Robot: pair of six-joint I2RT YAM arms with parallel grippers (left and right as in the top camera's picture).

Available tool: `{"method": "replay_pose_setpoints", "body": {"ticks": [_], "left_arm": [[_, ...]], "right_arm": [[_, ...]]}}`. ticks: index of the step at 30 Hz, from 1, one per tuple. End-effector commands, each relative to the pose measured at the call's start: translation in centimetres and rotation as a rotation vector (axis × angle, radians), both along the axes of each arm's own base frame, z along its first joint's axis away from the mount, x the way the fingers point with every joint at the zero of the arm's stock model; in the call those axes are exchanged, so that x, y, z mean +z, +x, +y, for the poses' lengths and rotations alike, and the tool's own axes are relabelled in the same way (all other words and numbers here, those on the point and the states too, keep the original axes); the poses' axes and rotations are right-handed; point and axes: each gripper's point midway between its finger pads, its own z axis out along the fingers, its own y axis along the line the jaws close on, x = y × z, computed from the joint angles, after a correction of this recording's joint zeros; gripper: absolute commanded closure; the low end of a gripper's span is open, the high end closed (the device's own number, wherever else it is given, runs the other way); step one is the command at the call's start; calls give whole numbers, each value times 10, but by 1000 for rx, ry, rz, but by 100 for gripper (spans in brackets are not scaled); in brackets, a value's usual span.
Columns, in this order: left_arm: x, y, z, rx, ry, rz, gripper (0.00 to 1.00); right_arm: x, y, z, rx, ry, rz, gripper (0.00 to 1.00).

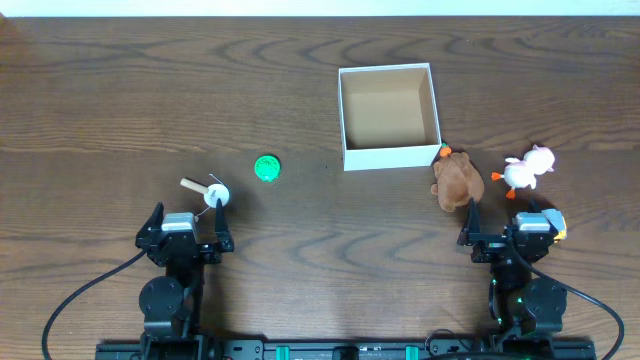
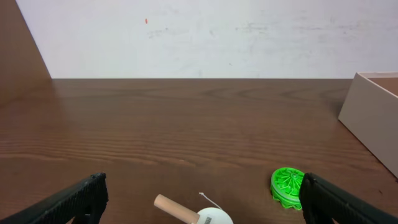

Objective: Pack container

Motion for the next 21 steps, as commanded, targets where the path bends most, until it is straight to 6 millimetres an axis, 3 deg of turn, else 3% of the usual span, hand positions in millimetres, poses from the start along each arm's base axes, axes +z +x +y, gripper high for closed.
{"method": "replay_pose_setpoints", "body": {"ticks": [1,14,21], "left_arm": [[-19,-1,3,14,-6,62,2],[-19,-1,3,15,-3,62,2],[-17,-1,5,29,-1,54,2]], "right_arm": [[-1,0,-1,-1,-14,4,1],[7,0,-1,-3,-14,-28,1],[7,-1,25,140,113,-25,1]]}}
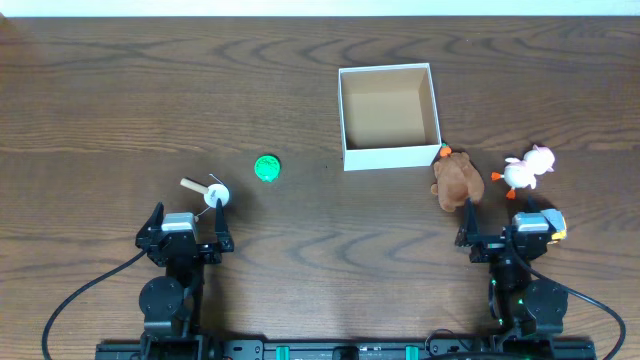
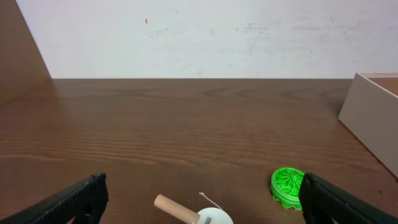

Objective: Pack container

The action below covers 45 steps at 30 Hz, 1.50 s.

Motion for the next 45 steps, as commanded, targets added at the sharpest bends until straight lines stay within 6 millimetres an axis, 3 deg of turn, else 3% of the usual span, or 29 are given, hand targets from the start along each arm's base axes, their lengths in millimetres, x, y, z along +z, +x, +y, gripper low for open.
{"method": "replay_pose_setpoints", "body": {"ticks": [1,5,11,18,29,35,37,38,39,41,45], "left_arm": [[-16,-1,3,17,-16,47,2],[-6,0,-3,0,-148,15,2],[30,-5,-14,-67,-158,4,2],[61,2,-13,-51,-160,154,2],[39,18,-14,-1,-171,756,2],[23,26,-14,11,-172,894,2],[18,27,-14,13,-172,915,2],[16,26,-14,14,-172,923,2],[16,26,-14,14,-172,926,2],[15,26,-14,14,-172,926,2],[16,26,-14,14,-172,926,2]], "right_arm": [[2,-1,15,84,125,4,1],[9,-3,19,110,152,-6,1],[46,-4,19,112,146,-33,1],[69,19,31,175,100,138,1],[58,85,40,316,-152,717,1],[70,121,68,434,15,774,1],[74,133,72,451,-1,742,25],[75,140,73,439,-19,726,55],[75,146,74,423,-34,717,74],[72,154,77,377,-67,709,99],[59,163,103,361,-167,709,99]]}}
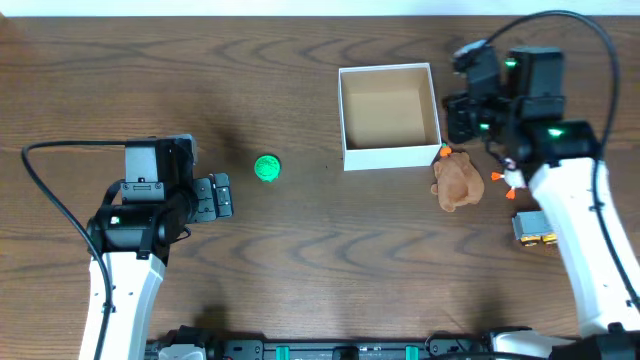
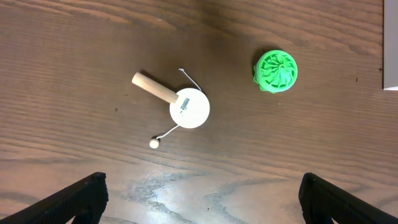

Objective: Pack container

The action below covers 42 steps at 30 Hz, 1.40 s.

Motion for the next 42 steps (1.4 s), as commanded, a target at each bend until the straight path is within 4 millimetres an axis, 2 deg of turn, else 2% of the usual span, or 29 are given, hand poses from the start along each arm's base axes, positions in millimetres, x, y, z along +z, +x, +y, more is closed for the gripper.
{"method": "replay_pose_setpoints", "body": {"ticks": [1,6,12,16,19,25,28,36,42], "left_arm": [[5,2,0,11,-13,-12,2],[5,0,0,11,-12,-5,2],[4,-2,0,12,-12,3,2],[4,-1,0,12,-12,3,2],[4,-1,0,11,-13,1,2],[4,0,0,11,-13,-4,2],[4,0,0,12,-13,-4,2],[4,0,0,12,-13,-4,2],[4,0,0,11,-12,-4,2]], "right_arm": [[-8,9,23,8,-82,-18,99],[-44,17,62,85,-114,22,99],[-99,20,67,79,-142,152,99],[-122,12,66,86,-163,230,99],[-127,1,72,131,-175,259,99],[-127,-41,117,445,-119,298,99],[-127,-58,130,536,-105,316,99],[-131,-81,142,616,-131,352,99],[-135,-110,144,717,-147,423,99]]}}
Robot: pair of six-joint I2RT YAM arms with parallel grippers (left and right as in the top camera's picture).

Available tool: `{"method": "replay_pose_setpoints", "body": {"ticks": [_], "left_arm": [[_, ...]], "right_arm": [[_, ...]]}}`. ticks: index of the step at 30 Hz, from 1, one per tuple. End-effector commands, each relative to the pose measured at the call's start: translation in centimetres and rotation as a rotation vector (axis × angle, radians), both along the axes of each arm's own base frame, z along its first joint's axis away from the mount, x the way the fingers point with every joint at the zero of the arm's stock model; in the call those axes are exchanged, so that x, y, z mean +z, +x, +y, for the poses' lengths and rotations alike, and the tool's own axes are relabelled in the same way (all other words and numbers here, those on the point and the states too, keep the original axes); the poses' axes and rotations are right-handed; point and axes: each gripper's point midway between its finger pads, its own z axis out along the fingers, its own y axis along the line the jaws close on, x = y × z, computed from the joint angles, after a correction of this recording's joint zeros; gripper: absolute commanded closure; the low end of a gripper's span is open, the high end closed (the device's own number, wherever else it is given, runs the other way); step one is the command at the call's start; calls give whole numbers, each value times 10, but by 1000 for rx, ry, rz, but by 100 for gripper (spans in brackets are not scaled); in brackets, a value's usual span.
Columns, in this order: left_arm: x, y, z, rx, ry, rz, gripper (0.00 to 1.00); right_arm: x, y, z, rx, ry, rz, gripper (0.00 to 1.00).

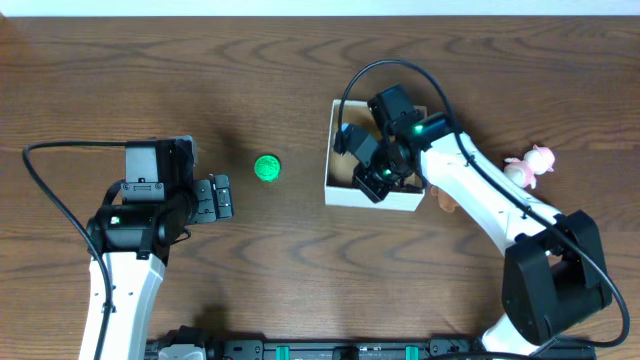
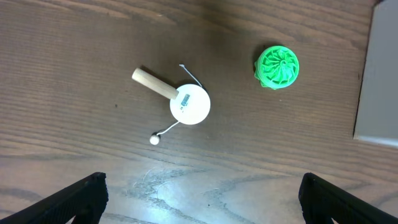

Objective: Pack container

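Observation:
The white cardboard box [image 1: 340, 192] sits skewed at mid-table; one side of it shows in the left wrist view as the box [image 2: 378, 74]. My right gripper [image 1: 368, 165] reaches down inside it near the front wall, and its jaws are too dark to read. A brown plush [image 1: 446, 203] peeks out behind the box's right front corner. A white and pink duck plush [image 1: 530, 165] lies to the right. My left gripper [image 2: 204, 200] hangs open above a white paddle toy [image 2: 189, 104] with a wooden handle. A green disc [image 2: 277, 66] lies beside it.
The right arm [image 1: 490, 205] stretches from the front right across the table and covers whatever lies beneath it. The left arm [image 1: 150, 215] covers the paddle toy in the overhead view. The green disc [image 1: 266, 168] lies on bare wood between the left gripper [image 1: 222, 197] and the box.
My right gripper was beside the box's far right corner and is now inside the box. The box has shifted left and toward the front, turned slightly. The left arm is unchanged.
Both arms were folded at the front edge at the first two moments, with the toys and box untouched. Then the left gripper was above the paddle toy and the right one beside the box. Now the right gripper is in the box, which has moved.

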Motion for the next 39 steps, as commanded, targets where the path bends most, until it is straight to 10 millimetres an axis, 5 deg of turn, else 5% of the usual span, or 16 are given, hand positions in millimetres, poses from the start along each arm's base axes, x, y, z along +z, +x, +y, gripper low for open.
{"method": "replay_pose_setpoints", "body": {"ticks": [1,5,12,19,24,28,33,39], "left_arm": [[6,3,0,11,-13,-16,2],[6,3,0,11,-12,-17,2],[6,3,0,12,-13,-17,2],[6,3,0,12,-13,-18,2],[5,3,0,11,-12,-15,2],[5,3,0,12,-13,-16,2],[5,3,0,12,-13,-16,2],[5,3,0,12,-13,-17,2]], "right_arm": [[6,-17,9,98,22,22,99],[3,-31,1,127,-10,74,99],[3,-28,3,128,-5,58,99],[8,46,-24,-273,-160,-169,99],[57,90,-77,-698,-237,-355,99],[83,99,-118,-927,-217,-392,99],[65,87,-148,-974,-261,-270,99],[19,66,-154,-946,-340,-95,99]]}}
